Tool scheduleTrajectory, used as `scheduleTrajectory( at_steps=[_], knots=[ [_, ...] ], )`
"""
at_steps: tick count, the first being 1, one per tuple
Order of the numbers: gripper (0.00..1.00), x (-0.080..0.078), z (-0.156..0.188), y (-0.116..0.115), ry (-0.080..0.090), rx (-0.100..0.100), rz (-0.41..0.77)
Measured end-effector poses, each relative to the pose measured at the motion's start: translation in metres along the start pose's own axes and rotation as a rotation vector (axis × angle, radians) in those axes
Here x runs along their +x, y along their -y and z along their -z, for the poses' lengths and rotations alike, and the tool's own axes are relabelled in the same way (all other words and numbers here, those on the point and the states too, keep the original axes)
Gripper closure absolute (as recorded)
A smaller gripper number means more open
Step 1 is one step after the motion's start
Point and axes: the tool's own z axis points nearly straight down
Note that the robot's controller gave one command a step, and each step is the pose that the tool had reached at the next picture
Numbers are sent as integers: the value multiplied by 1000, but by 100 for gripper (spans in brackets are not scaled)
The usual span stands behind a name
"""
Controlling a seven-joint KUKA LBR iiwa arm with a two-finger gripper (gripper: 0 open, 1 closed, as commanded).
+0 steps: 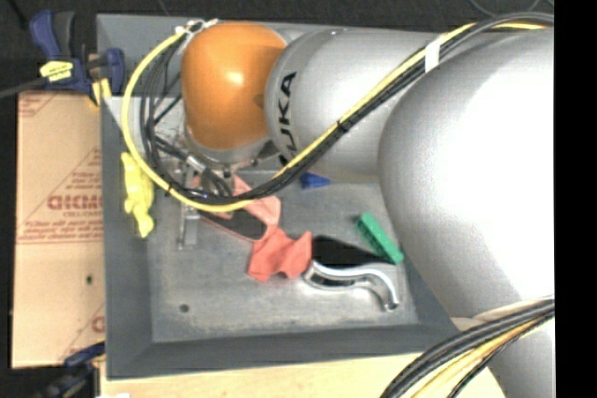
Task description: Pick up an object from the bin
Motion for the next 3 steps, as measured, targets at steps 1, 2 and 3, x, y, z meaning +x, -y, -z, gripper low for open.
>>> scheduleTrajectory(
  at_steps=[1,2,3],
  knots=[
    [0,-2,5,1,8,-2,-3],
    [0,-1,-1,17,9,-5,-46],
    [0,36,-26,65,15,-4,-98]
  ],
)
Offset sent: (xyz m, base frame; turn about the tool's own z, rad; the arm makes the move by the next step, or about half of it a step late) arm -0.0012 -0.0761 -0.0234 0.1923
